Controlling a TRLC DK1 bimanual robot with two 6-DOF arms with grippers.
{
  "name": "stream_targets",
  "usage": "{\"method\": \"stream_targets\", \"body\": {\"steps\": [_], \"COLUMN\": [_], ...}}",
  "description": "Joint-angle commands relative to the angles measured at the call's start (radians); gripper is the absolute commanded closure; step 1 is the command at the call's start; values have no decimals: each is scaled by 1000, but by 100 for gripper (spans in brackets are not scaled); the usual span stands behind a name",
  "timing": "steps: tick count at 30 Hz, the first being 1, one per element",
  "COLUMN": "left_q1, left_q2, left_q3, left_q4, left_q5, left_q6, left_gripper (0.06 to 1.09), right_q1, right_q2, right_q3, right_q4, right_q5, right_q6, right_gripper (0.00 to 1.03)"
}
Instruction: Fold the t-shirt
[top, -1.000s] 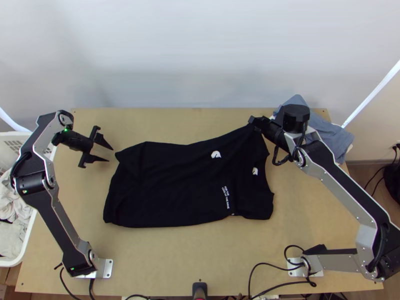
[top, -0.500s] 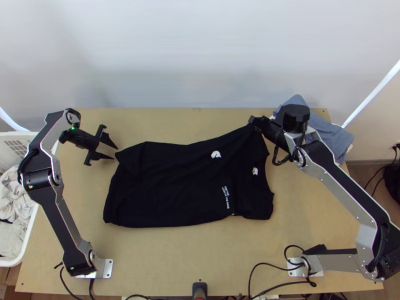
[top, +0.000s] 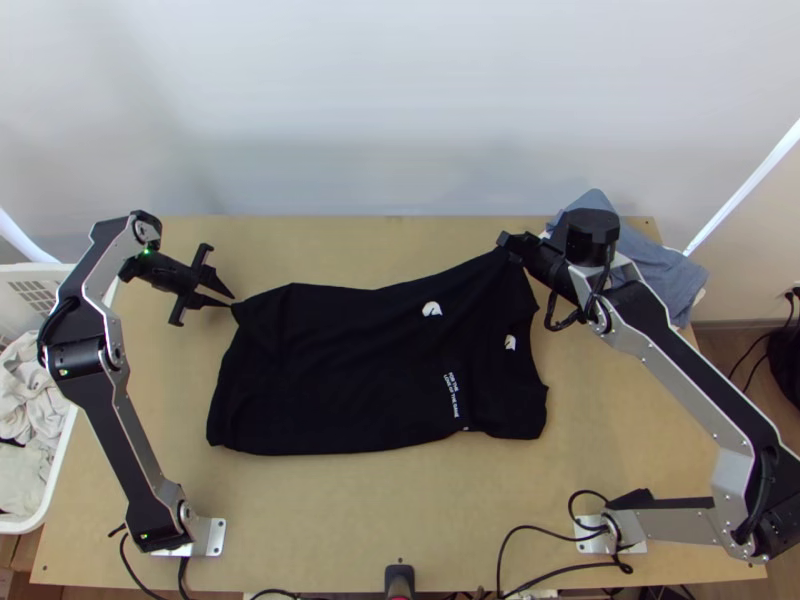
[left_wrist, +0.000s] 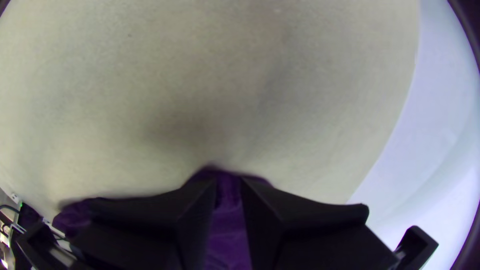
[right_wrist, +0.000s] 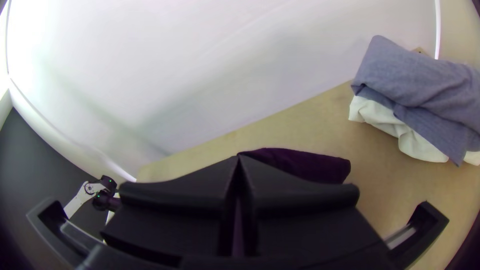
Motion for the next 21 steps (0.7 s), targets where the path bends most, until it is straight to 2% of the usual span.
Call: {"method": "stream_targets", "body": {"steps": [1,3,21], "left_q1": [-8,-13,-12], "left_q2": [19,9,-37], "left_q3": [18,16,-11], "left_q4": [-21,-24,-72], "left_q5": [-7,-7,-16], "left_q6": [-28,-23,18], "left_gripper": [72,68,68], "right_q1": [9,9,9], "right_q2": [19,19,16], "right_q3": [17,18,7], "right_q4": [18,19,19], "right_q5": [4,4,4], "right_q6": [7,5,3], "right_gripper": [100,100,100]}}
